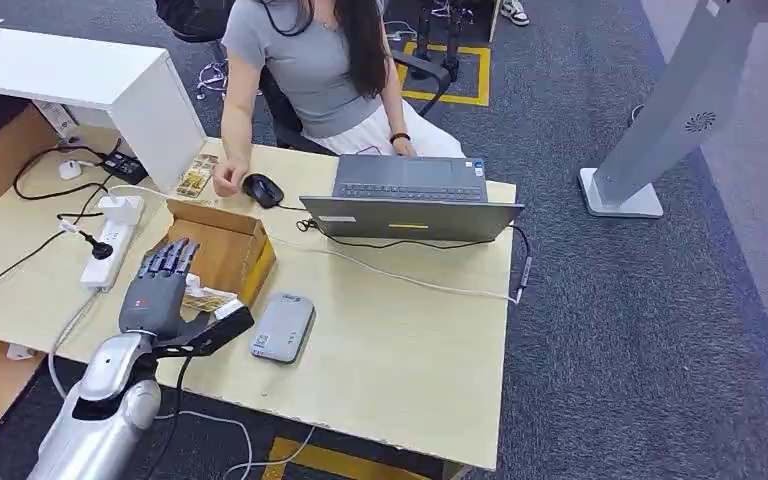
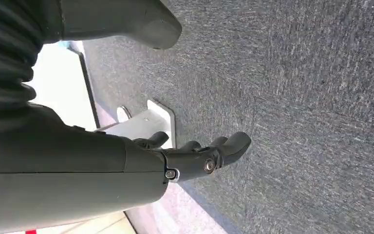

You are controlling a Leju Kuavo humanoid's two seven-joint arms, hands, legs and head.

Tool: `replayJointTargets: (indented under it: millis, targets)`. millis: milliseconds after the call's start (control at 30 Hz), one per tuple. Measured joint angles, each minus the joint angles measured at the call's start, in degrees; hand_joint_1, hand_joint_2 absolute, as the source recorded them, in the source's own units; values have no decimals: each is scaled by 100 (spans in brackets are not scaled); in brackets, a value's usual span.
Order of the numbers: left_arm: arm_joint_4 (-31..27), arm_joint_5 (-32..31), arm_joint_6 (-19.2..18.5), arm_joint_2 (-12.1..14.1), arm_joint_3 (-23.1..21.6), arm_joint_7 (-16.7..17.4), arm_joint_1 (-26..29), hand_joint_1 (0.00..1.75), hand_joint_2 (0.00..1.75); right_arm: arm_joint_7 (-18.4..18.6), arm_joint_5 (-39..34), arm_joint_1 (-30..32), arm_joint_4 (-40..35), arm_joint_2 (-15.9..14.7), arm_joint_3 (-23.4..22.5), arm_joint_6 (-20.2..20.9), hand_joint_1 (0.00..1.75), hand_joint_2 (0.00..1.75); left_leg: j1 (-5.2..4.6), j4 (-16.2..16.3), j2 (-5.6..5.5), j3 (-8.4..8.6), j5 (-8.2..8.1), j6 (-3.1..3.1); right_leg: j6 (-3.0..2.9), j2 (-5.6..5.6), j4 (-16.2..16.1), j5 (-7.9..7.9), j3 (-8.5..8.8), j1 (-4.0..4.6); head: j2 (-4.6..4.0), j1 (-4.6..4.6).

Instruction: Pass the card to the sensor for recognition and then transmit it.

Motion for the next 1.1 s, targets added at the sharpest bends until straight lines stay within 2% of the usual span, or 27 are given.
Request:
replayJointTargets:
  millis: [233, 1100]
  targets:
    - [46, 197, -389, 7, -4, 0, -9, 175, 175, 33, 0, -5, 9, -9, 0, 26, 0, 175, 0, 0, 0, 0, 0, 0, 0, 0, 0, 0, 0, 0, 0, 2]
    - [111, 354, -592, 9, -87, 35, -133, 175, 175, 59, -2, -83, 66, -24, -13, -9, 0, 175, 0, 0, 0, 0, 0, 0, 0, 1, 0, 0, 0, 0, 0, 0]
